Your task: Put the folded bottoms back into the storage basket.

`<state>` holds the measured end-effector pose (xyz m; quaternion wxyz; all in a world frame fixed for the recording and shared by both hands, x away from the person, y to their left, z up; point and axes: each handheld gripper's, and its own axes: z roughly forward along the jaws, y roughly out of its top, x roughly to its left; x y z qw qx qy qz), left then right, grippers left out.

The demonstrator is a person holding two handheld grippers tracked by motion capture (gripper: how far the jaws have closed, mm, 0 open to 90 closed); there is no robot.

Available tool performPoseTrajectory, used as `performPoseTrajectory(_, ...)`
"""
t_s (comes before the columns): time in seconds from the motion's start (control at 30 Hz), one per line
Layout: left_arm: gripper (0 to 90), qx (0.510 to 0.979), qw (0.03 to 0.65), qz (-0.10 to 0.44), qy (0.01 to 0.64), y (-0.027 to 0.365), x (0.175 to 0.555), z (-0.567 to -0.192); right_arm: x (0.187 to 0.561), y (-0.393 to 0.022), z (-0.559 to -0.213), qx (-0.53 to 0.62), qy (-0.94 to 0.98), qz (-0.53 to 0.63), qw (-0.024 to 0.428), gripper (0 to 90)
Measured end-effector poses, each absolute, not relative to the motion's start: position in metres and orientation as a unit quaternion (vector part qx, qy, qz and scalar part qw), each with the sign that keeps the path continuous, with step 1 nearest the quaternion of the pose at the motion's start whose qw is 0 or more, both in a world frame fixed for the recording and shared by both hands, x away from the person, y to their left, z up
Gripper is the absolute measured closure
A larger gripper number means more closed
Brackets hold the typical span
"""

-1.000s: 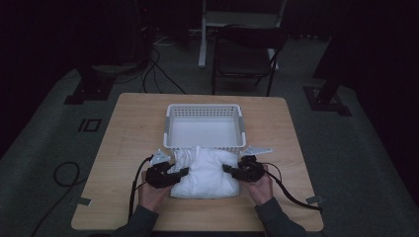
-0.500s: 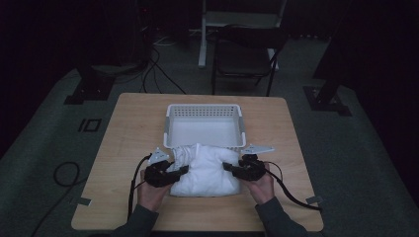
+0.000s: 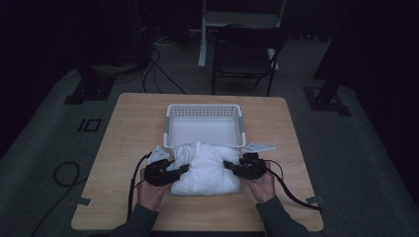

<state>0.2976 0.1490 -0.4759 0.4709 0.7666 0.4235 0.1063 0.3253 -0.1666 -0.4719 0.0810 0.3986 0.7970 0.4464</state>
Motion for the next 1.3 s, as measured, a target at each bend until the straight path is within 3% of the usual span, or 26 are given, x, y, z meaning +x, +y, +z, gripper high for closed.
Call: performPoseTrajectory(1.3,57.4,0.753,0.496,0.115,0.416,0.159,0.305,-0.443,0.331,-0.162,-0.436,0.386,0.786,0.471,0.108,69.6)
